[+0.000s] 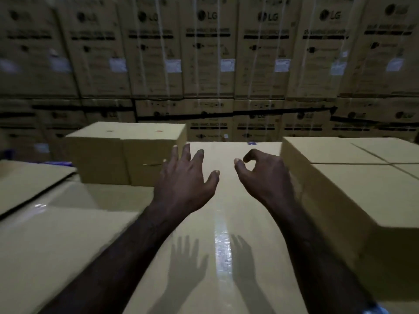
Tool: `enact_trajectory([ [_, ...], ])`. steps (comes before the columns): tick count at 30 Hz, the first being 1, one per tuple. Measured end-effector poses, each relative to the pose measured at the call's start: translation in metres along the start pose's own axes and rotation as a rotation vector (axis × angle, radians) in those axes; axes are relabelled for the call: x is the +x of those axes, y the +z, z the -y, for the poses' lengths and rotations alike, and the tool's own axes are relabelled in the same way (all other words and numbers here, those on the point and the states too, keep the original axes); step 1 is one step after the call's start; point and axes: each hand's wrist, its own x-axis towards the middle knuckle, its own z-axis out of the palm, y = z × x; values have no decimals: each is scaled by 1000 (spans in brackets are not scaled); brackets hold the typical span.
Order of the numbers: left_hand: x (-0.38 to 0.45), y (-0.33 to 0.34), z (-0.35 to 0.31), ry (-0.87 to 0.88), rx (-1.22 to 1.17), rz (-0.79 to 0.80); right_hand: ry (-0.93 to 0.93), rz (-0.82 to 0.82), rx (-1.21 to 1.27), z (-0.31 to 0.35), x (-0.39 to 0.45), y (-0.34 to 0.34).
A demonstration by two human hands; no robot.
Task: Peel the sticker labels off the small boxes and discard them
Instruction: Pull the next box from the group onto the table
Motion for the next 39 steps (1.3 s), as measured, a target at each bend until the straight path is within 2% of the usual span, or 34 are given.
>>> enact_trajectory([
  [4, 15, -27, 74, -96, 43, -12, -58, 97, 66, 71, 12, 53],
  [8, 36, -36, 127, -165, 79, -26, -116, 147, 82, 114, 31, 98],
  [19, 109, 1, 221, -262, 122, 20, -113, 261, 105, 150, 95, 204],
  [32, 238, 72, 343, -114, 132, 167, 58, 201, -13, 173, 166, 329],
  [39, 298, 114, 400, -58, 176, 226, 125, 232, -90, 172, 189, 398],
])
